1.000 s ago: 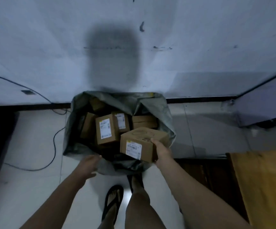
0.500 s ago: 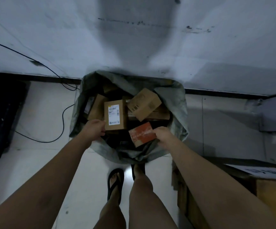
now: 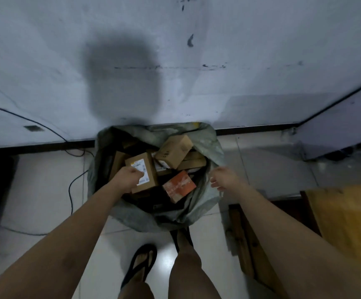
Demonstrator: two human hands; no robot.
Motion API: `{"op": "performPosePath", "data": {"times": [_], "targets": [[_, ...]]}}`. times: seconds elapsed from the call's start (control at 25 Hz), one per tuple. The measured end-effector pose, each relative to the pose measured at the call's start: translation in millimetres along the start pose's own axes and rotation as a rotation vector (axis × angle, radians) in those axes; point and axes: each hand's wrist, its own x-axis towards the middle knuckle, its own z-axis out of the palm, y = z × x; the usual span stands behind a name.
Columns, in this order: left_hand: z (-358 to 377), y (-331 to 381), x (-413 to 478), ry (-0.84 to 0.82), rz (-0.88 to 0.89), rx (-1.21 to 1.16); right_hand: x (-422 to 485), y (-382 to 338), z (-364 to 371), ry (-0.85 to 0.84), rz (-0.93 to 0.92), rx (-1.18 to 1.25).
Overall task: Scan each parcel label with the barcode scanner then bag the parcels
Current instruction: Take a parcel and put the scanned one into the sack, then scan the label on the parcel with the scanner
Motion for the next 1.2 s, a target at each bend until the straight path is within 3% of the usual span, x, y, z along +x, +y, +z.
{"op": "performPosePath", "data": {"times": [0.2,0.36,0.56,0.8,1.04,1.2], "targets": [[-5,37,-52,-0.075,0.296,0.175,-87,29,-13,0.132,-0.214,-0.035],[57,93,-114,-0.224,0.607,0.396,-172,87,-64,0.354,-0.239,0.018],[195,141,-201,-0.362,0.899,0.672,-277,213,-139,0.595,-0.134,0.135],[416,130,-354,-0.583,1.199,0.954,-399,442,-200,0.838,0.117,0.242],[583,67,-490,-0.707,1.369,1.045,-470,620,-224,0.952,0.219,0.431],[646,48,-532,-0.714,1.384,1.119,-479,682,-243,0.959,0.214,0.562]]}}
